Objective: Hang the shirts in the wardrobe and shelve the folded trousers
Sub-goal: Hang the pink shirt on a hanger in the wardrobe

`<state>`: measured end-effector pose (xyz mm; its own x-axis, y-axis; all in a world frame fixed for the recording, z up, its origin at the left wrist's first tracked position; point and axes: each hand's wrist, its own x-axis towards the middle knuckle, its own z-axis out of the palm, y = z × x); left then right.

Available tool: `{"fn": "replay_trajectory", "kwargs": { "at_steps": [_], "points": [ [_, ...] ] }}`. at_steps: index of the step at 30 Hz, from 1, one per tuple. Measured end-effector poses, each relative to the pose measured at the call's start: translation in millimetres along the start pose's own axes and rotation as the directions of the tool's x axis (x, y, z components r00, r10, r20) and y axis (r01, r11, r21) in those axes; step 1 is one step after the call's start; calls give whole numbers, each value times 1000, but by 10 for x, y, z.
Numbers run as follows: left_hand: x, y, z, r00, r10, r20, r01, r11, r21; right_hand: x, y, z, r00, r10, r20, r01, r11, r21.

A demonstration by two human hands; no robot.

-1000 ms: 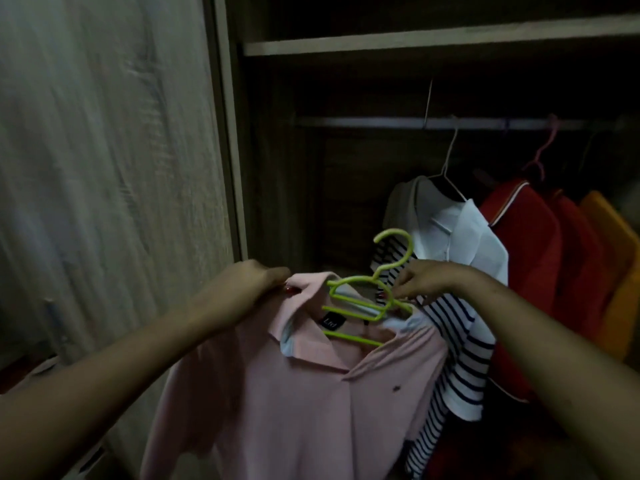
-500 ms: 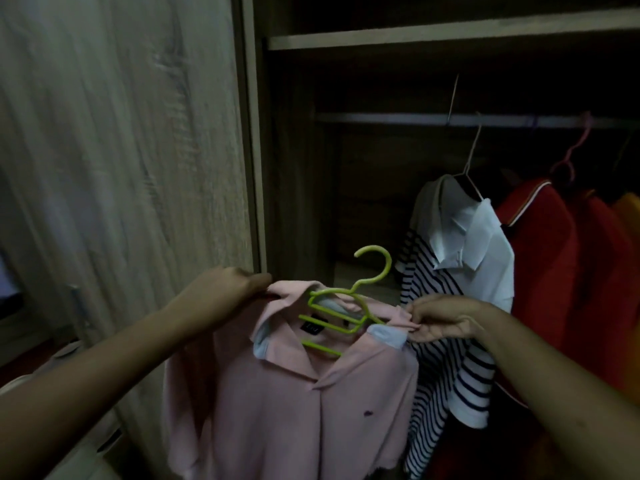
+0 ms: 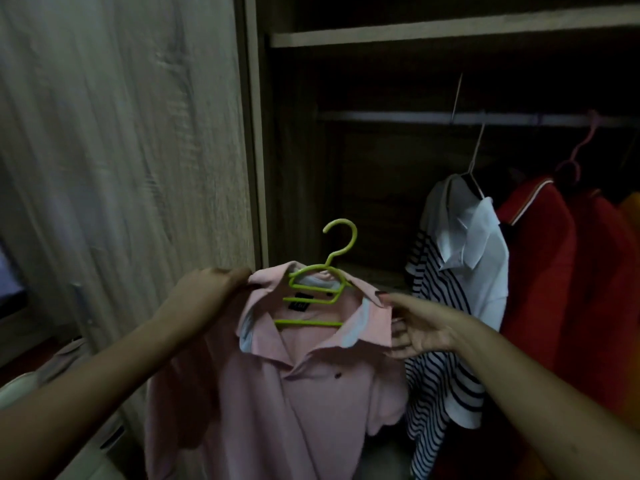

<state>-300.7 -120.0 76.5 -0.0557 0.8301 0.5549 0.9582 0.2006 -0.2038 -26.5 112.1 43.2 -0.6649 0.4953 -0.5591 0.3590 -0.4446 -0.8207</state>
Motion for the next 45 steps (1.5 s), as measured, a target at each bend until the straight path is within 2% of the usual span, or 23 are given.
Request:
{"fn": "replay_trajectory", "kwargs": {
  "at_steps": [3, 6, 13, 15, 17, 18, 19, 20, 21, 22, 23, 25, 27, 28, 29, 32, 34, 38, 43, 45],
  "points": [
    [-5, 28, -15, 1000, 17, -2, -17, 1000, -6, 42, -10, 76, 988, -156, -22, 157, 986, 51],
    [-11, 28, -11, 1000, 28, 3, -28, 1000, -6, 78, -30, 153, 943, -319, -92, 327, 939, 106],
    [-140, -11, -37, 997, 74, 34, -73, 997, -19, -5, -178, 55, 916, -353, -193, 389, 899, 201],
    [-165, -8, -28, 997, 70, 20, -69, 997, -21, -4, -184, 95, 927, -332, -175, 356, 926, 129],
    [-165, 2, -38, 999, 32, -24, -34, 997, -64, 28, -138, 155, 904, -349, -247, 331, 937, -110],
    [-159, 12, -45, 999, 12, -43, -16, 995, -97, 74, -116, 133, 842, -439, -313, 342, 883, -320],
    [-157, 20, -50, 999, -5, -53, -1, 992, -124, 102, -109, 93, 760, -573, -306, 337, 751, -568],
    [-155, 23, -50, 998, -15, -56, 7, 990, -141, 121, -112, 31, 676, -700, -232, 306, 553, -775],
    [-159, 26, -44, 998, -20, -56, 11, 989, -150, 125, -115, -25, 607, -784, -135, 269, 362, -893],
    [-158, 29, -42, 998, -23, -60, 14, 988, -155, 125, -123, -85, 558, -829, -42, 266, 227, -937],
    [-152, 27, -34, 997, -29, -67, 18, 987, -160, 105, -144, -138, 524, -850, 44, 314, 145, -938],
    [-138, 9, -24, 995, -55, -80, 40, 982, -184, 55, -206, -141, 510, -834, 210, 488, 79, -869],
    [-104, -10, -24, 994, -76, -78, 56, 971, -232, -40, -277, -105, 572, -745, 343, 644, 149, -751],
    [-84, -20, -25, 994, -76, -74, 55, 965, -255, -101, -314, -94, 606, -704, 371, 670, 200, -715],
    [-59, -28, -24, 995, -68, -67, 47, 961, -271, -148, -344, -121, 634, -672, 381, 668, 229, -708],
    [21, -26, -46, 996, -64, -61, 44, 957, -286, -300, -382, -240, 678, -627, 383, 622, 213, -753],
    [96, -1, -56, 992, -61, -112, 25, 955, -295, -404, -385, -333, 687, -623, 373, 615, 226, -756],
    [370, 136, -105, 991, -55, -121, -1, 907, -421, -682, -427, -500, 703, -649, 291, 623, 366, -691],
    [794, 336, -132, 993, 27, -113, -81, 858, -508, -1310, -473, -637, 738, -640, 215, 646, 577, -499],
    [981, 454, -116, 993, 26, -115, -84, 839, -537, -1546, -514, -688, 714, -673, 191, 661, 557, -503]
  ]
}}
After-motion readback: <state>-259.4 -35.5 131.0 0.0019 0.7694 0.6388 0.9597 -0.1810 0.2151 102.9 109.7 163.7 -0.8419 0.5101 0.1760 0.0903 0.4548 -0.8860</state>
